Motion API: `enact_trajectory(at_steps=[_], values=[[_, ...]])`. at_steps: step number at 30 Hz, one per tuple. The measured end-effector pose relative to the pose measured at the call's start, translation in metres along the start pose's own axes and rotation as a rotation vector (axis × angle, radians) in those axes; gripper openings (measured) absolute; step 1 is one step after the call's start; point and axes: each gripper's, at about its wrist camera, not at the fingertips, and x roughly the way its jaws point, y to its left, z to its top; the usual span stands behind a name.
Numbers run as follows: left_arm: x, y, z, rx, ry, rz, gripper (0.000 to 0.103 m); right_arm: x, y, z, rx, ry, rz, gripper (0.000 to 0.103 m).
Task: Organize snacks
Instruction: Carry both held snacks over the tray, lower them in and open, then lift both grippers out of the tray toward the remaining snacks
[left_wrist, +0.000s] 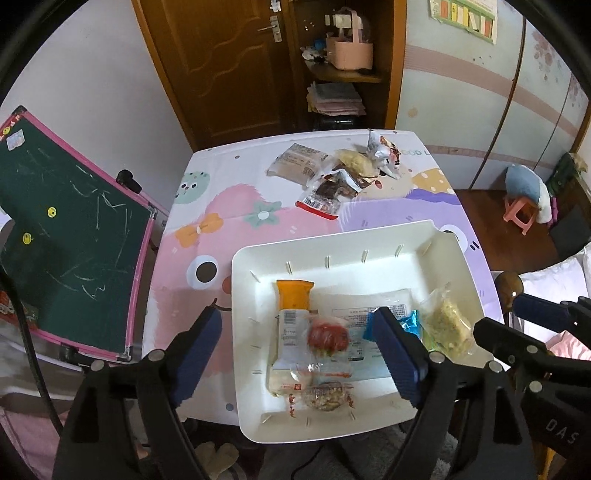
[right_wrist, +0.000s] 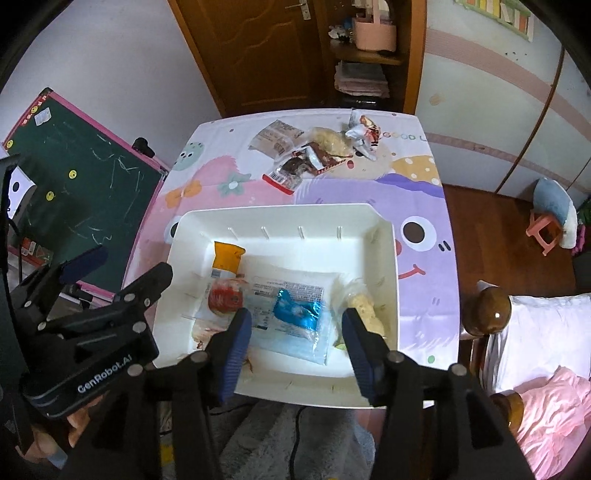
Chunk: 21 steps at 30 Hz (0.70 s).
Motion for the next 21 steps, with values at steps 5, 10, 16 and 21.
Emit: enact_trajectory(at_steps=[5,10,16,21], values=[[-0.004,-0.003,0.003,0.000,-0.008,0.003,0.083,-0.005,-0.005,0.000,0.012,-0.013,0.013,0.052],[-0.009,-0.008,0.009,-0.002,-0.025,-0.001,0.083,-0.015,-0.012,-0.001,0.026,-0.045,0.021,0.052],[-0.014,-0.016,0.017,-0.008,-0.037,-0.004,0.083,-0.022,-0.018,-0.002,0.042,-0.068,0.037,0.052],[-0.021,-0.021,0.025,-0.013,-0.057,-0.002,0.083,-0.031,-0.025,-0.001,0.061,-0.107,0.044,0.052]])
